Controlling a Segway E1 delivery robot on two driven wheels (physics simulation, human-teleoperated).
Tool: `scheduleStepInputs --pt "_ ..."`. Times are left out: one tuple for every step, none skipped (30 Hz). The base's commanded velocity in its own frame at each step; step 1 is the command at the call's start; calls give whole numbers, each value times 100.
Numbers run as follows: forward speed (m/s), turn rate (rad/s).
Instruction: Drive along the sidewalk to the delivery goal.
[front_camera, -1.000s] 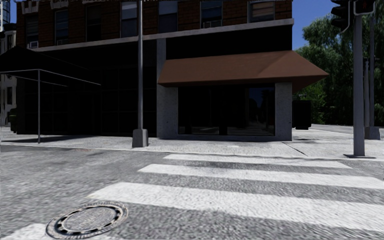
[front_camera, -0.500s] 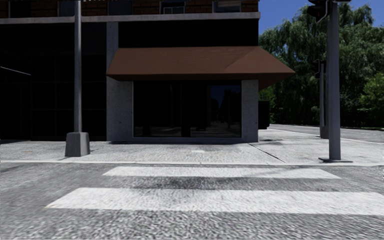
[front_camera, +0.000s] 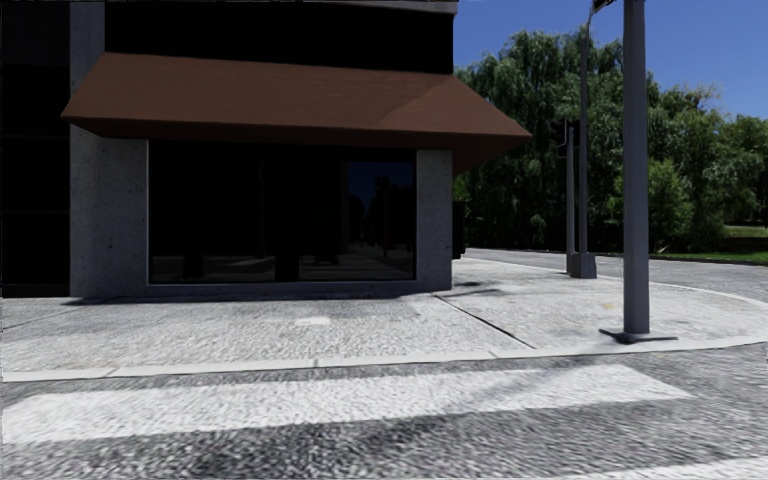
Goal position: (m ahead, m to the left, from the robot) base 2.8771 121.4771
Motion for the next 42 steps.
scheduleStepInputs --pt "200 -51" --pt "200 -51" --pt "200 -51" --pt "200 -51" --pt "200 -51" --pt "200 -51" --pt "200 -51" --pt "200 -51" --pt "200 -51" --pt "200 -51" --pt "200 -51" --pt "200 -51" --pt "200 -51" --pt "200 -51" --pt "200 -47" --pt "200 -21" --pt "200 -21" --pt "200 0" --pt "200 0" --pt "200 0" --pt "200 0" --pt "200 0" --pt "200 0" --pt "200 0" --pt "200 0" --pt "200 -8" --pt "200 -20" --pt "200 -20" --pt "200 -29" --pt "200 -38" --pt "200 -40" --pt "200 -40" --pt "200 -41" --pt "200 -41" --pt "200 -41" --pt "200 -41" --pt "200 -41" --pt "200 -41" --pt "200 -41" --pt "200 -41" --pt "200 -41" --pt "200 -41"
